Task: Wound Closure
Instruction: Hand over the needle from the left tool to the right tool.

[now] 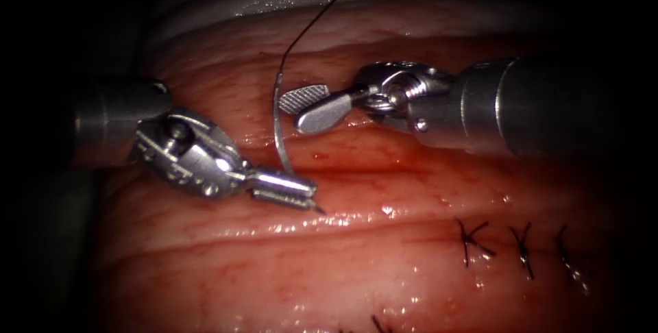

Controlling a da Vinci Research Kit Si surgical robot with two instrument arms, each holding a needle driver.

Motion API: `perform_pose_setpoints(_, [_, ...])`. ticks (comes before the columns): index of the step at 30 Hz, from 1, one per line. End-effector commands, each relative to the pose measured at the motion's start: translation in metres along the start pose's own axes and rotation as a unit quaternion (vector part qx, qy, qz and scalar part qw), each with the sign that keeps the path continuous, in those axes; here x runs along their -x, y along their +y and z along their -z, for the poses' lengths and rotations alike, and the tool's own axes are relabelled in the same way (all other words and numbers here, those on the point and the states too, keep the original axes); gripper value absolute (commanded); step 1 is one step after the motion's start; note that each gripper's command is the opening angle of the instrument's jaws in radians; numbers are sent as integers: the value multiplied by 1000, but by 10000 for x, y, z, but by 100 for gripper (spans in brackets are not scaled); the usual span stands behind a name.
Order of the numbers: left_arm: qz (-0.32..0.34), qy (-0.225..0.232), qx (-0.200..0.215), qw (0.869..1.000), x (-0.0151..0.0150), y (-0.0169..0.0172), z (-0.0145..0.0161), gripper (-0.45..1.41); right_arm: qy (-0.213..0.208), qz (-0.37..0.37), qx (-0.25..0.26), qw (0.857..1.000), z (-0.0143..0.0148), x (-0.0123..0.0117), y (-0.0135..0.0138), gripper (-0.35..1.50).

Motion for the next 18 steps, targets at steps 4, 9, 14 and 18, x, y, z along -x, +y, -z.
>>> perform_pose_setpoints(4, [-1, 0, -2, 1000, 4, -1, -6, -45, -5, -6, -9, 1000, -17, 4, 11, 108])
perform_pose_setpoints(9, [-1, 1, -3, 1000, 2, -2, -6, -45, -5, -12, -10, 1000, -25, 8, 14, 108])
perform_pose_setpoints(14, [-1, 1, -5, 1000, -1, -3, -6, -45, -5, -17, -10, 1000, -28, 9, 15, 103])
perform_pose_setpoints(18, [0, -1, -5, 1000, -1, -3, -7, -45, -5, -23, -10, 1000, -29, 9, 15, 98])
